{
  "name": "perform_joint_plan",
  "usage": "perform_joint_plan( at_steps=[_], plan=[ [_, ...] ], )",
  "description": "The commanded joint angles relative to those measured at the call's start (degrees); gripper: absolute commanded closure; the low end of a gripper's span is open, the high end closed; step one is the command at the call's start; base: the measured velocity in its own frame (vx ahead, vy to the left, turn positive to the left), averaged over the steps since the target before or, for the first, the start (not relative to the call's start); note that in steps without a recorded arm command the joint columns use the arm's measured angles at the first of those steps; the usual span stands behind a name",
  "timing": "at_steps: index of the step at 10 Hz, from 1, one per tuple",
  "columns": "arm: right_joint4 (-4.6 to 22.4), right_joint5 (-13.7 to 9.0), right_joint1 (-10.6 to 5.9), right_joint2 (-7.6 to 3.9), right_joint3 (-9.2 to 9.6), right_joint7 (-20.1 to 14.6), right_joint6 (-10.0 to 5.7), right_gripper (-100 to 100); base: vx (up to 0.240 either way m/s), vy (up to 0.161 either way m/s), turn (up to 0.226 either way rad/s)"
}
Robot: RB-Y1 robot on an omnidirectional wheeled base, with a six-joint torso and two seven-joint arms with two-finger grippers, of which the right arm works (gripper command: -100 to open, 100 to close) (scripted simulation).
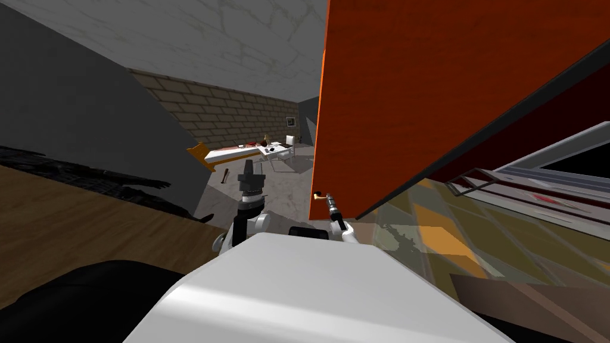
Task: Push the door open
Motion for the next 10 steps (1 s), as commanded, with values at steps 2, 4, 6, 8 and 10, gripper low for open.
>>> perform_joint_plan(
  at_steps=[2, 4, 6, 8, 10],
  plan=[
    [-1.30, -0.57, 0.80, -0.64, -1.39, 0.83, 0.57, 100, 0.189, 0.088, -0.125],
    [-1.32, -1.17, 0.83, -0.53, -2.71, 1.73, 0.59, 100, 0.180, 0.097, -0.093],
    [-1.34, -1.65, 0.85, -0.20, -3.77, 2.45, 0.60, 100, 0.202, 0.127, -0.126],
    [-1.36, -2.11, 0.87, 0.33, -4.80, 3.15, 0.62, 100, 0.172, 0.106, -0.100],
    [-1.37, -2.55, 0.89, 1.04, -5.76, 3.81, 0.63, 100, 0.181, 0.138, -0.136]
  ],
)
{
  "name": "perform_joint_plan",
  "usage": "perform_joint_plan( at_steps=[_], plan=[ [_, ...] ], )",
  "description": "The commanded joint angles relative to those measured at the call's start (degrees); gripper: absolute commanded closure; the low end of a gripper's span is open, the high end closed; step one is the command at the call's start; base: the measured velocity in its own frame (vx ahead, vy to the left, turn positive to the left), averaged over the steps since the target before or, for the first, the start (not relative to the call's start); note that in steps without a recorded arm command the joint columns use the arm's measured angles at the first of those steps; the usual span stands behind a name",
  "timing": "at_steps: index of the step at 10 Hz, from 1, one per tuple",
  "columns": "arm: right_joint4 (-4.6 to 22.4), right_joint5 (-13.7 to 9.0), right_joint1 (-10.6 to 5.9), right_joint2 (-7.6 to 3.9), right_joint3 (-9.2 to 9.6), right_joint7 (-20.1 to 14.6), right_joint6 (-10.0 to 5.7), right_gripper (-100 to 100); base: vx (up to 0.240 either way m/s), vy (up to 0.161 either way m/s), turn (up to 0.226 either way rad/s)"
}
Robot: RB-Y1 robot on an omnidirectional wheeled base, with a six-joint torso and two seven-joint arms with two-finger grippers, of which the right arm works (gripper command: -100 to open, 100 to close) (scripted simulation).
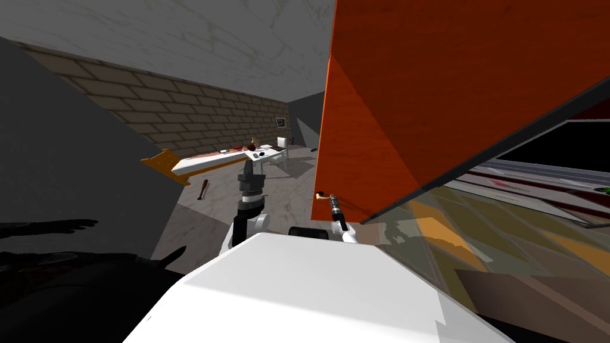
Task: Push the door open
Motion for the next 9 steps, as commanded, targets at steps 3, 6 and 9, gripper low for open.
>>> perform_joint_plan(
  at_steps=[3, 6, 9],
  plan=[
    [-0.15, -0.77, -0.15, 1.35, -1.69, 1.03, -0.24, 100, 0.148, 0.128, -0.103],
    [-0.17, -1.21, -0.13, 2.71, -2.67, 1.70, -0.22, 100, 0.112, 0.122, -0.082],
    [-0.18, -1.47, -0.12, 3.79, -3.24, 2.09, -0.21, 100, 0.063, 0.082, -0.042]
  ],
)
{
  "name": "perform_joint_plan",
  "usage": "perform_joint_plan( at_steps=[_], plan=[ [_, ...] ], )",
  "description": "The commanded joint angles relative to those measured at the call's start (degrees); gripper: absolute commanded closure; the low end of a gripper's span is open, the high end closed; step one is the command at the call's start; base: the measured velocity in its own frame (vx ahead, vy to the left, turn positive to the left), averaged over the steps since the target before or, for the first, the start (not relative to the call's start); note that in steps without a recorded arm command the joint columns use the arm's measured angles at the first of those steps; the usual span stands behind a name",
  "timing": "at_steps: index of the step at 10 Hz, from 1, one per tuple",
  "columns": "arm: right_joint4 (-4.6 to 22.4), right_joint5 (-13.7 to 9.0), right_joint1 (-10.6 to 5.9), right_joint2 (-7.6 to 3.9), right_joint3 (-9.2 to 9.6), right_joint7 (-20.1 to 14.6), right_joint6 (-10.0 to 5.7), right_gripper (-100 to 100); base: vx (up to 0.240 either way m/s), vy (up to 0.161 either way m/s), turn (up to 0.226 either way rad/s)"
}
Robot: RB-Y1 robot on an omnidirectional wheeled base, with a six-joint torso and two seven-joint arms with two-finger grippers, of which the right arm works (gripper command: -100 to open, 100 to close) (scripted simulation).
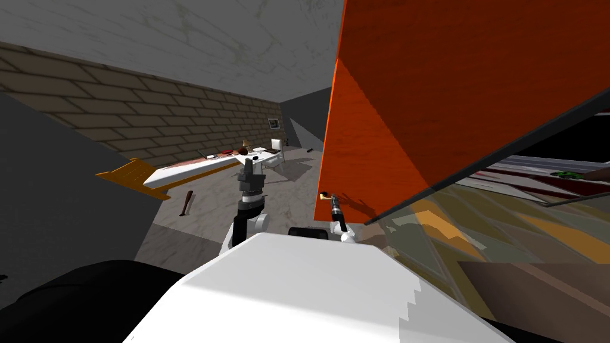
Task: Push the door open
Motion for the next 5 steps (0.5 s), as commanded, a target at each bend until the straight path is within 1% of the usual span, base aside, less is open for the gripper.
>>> perform_joint_plan(
  at_steps=[1, 2, 3, 4, 5],
  plan=[
    [2.86, 0.11, -2.06, 1.16, 0.44, 0.07, -1.33, 100, 0.036, 0.044, -0.014],
    [3.17, 0.11, -2.06, 1.16, 0.44, 0.07, -1.33, 100, 0.021, 0.017, 0.003],
    [2.61, -0.27, -1.63, 0.29, -0.49, 0.28, -0.99, 100, 0.005, -0.011, -0.034],
    [2.75, -0.88, -1.63, -1.12, -1.53, 0.52, -1.17, 100, 0.138, 0.059, -0.054],
    [2.75, -1.00, -1.64, -1.30, -1.73, 0.60, -1.18, 100, 0.149, 0.086, -0.052]
  ],
)
